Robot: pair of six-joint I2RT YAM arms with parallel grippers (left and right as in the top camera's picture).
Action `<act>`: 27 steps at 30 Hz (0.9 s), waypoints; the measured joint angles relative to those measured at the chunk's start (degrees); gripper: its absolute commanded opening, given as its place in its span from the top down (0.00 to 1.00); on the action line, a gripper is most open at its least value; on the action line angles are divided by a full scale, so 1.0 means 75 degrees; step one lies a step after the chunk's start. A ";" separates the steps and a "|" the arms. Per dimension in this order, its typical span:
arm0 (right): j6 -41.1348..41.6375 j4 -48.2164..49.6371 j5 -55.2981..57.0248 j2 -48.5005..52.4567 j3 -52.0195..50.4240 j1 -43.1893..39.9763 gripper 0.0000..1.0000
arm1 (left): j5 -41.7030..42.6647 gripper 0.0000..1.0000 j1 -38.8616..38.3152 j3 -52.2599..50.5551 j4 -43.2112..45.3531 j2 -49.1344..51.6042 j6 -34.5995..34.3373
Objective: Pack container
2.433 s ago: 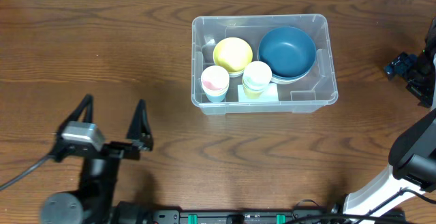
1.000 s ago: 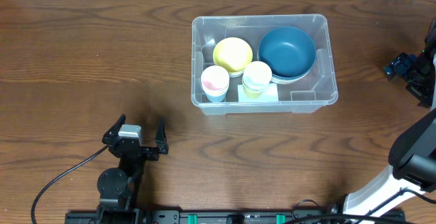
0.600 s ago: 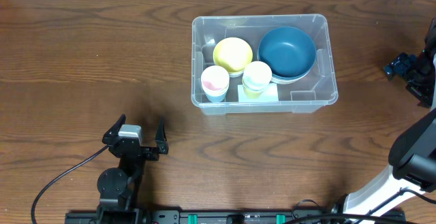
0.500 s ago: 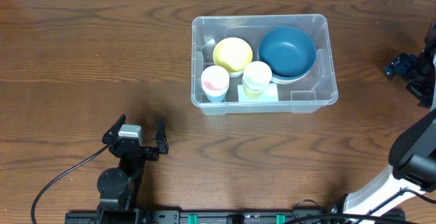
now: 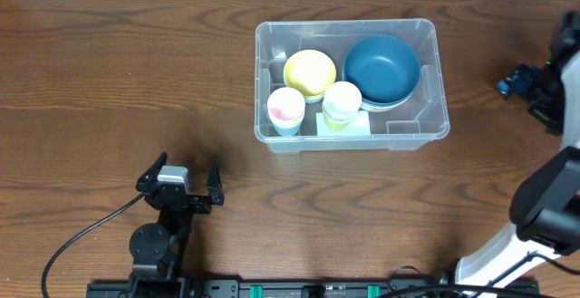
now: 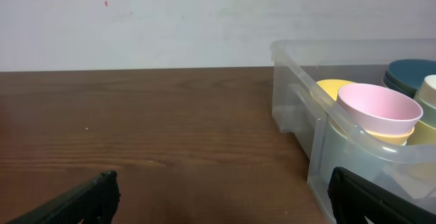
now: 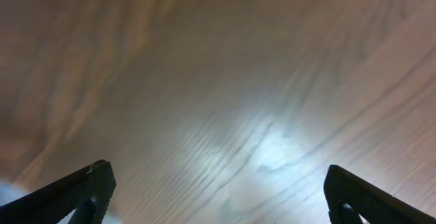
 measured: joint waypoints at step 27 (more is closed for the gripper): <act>-0.1556 0.5826 0.0274 -0.6621 -0.3649 0.5590 0.01 | 0.0000 0.02 0.0000 0.0000 -0.0006 0.0000 0.0000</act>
